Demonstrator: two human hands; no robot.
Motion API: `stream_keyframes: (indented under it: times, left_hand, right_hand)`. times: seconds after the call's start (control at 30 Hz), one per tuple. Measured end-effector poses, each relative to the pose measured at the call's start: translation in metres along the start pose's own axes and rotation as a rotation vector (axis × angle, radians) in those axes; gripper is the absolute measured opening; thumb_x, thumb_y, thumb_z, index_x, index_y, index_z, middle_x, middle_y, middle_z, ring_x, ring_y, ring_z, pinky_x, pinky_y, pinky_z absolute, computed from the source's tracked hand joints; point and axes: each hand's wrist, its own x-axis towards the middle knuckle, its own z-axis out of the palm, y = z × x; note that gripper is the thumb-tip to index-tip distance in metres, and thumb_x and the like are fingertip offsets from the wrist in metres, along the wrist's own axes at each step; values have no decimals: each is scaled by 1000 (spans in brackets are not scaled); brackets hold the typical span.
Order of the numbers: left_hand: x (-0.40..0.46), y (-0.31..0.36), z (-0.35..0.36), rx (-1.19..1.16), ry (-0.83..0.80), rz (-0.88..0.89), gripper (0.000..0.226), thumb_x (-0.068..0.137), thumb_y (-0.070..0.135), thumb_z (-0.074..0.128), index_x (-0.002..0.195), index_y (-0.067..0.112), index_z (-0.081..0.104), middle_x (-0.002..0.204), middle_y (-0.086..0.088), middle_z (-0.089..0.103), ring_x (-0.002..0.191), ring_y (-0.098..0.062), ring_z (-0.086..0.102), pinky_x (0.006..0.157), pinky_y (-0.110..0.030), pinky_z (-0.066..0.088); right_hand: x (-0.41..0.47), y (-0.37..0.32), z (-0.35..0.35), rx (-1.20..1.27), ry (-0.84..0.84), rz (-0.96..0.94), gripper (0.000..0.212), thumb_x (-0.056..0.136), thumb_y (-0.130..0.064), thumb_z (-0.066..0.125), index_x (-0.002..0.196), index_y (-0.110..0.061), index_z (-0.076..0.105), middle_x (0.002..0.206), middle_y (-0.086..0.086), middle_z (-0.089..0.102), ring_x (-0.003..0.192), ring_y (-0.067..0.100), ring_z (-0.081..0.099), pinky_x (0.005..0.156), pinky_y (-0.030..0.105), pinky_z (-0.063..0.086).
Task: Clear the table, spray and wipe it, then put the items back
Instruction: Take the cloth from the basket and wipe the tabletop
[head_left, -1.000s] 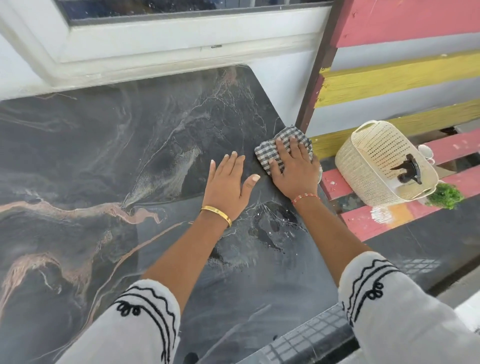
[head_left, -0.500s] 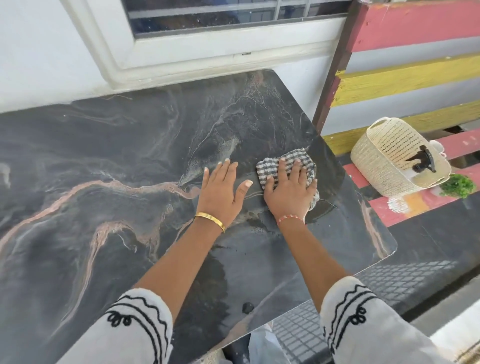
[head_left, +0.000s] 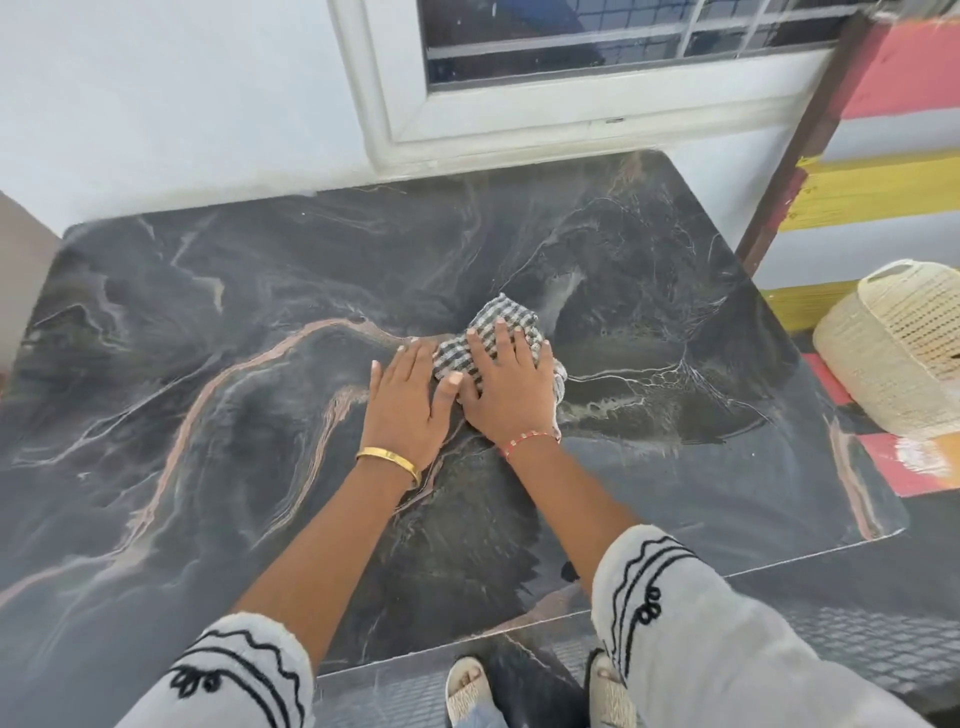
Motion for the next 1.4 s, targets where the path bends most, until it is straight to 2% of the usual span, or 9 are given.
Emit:
stream_keyframes:
  times: [0.13, 0.23, 0.33, 0.47, 0.6, 0.93, 1.03, 1.2, 1.4]
  left_hand:
    - [-17, 23, 10, -50, 21, -70, 52, 97, 33, 28, 142, 8, 27, 152, -10, 25, 143, -23, 17, 117, -40, 1]
    - [-32, 50, 25, -84, 25, -96, 52, 97, 34, 28, 142, 8, 28, 152, -10, 25, 143, -23, 17, 117, -40, 1]
    - [-41, 77, 43, -76, 7, -85, 53, 97, 35, 27, 143, 10, 26, 152, -9, 25, 143, -21, 16, 117, -38, 0]
    - [-39, 121, 64, -115, 8, -51, 62, 91, 43, 18, 142, 10, 28, 152, -9, 27, 143, -21, 18, 118, -38, 2]
    - [-29, 161, 90, -113, 3, -14, 52, 96, 34, 28, 142, 10, 27, 152, -9, 26, 143, -21, 18, 117, -38, 1]
    - [-34, 246, 148, -114, -141, 137, 53, 96, 38, 26, 142, 13, 26, 152, -7, 25, 143, -20, 17, 118, -40, 2]
    - [-42, 256, 155, -108, -184, 181, 55, 96, 40, 24, 143, 13, 24, 153, -7, 23, 143, -20, 15, 119, -40, 1]
    - [-56, 251, 150, -121, -192, 204, 57, 96, 43, 24, 143, 12, 25, 153, -8, 23, 143, -21, 15, 119, -41, 2]
    - [-76, 224, 131, -108, -225, 261, 56, 96, 42, 24, 143, 12, 25, 154, -8, 21, 144, -20, 14, 119, -39, 0]
  right_hand:
    - [-34, 12, -2, -18, -77, -283, 57, 91, -47, 29, 144, -28, 30, 156, 7, 22, 143, 27, 22, 117, 51, 7]
    - [-57, 39, -7, -18, -115, -401, 59, 89, -47, 31, 144, -25, 31, 156, 6, 22, 143, 27, 23, 117, 50, 7]
    - [-73, 72, -13, 37, -115, -447, 58, 89, -44, 39, 142, -21, 38, 154, 7, 28, 142, 27, 26, 117, 50, 7]
    - [-81, 128, -24, 16, -109, -421, 54, 90, -47, 41, 139, -24, 42, 154, 6, 29, 143, 25, 25, 117, 48, 7]
    - [-79, 193, -31, -21, -77, -303, 55, 91, -50, 38, 142, -30, 35, 155, 5, 25, 143, 25, 24, 116, 48, 7]
    - [-94, 307, -45, -38, 30, 39, 56, 90, -52, 35, 144, -37, 29, 155, 3, 28, 142, 21, 26, 115, 48, 12]
    - [-108, 317, -46, -25, 55, 134, 57, 90, -51, 34, 144, -35, 30, 155, 4, 28, 142, 23, 26, 114, 49, 13]
    - [-143, 310, -41, 13, 100, 412, 57, 90, -48, 36, 145, -31, 29, 155, 8, 26, 141, 29, 27, 113, 51, 15]
    - [-172, 262, -36, 21, 126, 685, 57, 93, -44, 33, 147, -29, 25, 157, 8, 20, 144, 28, 20, 115, 52, 6]
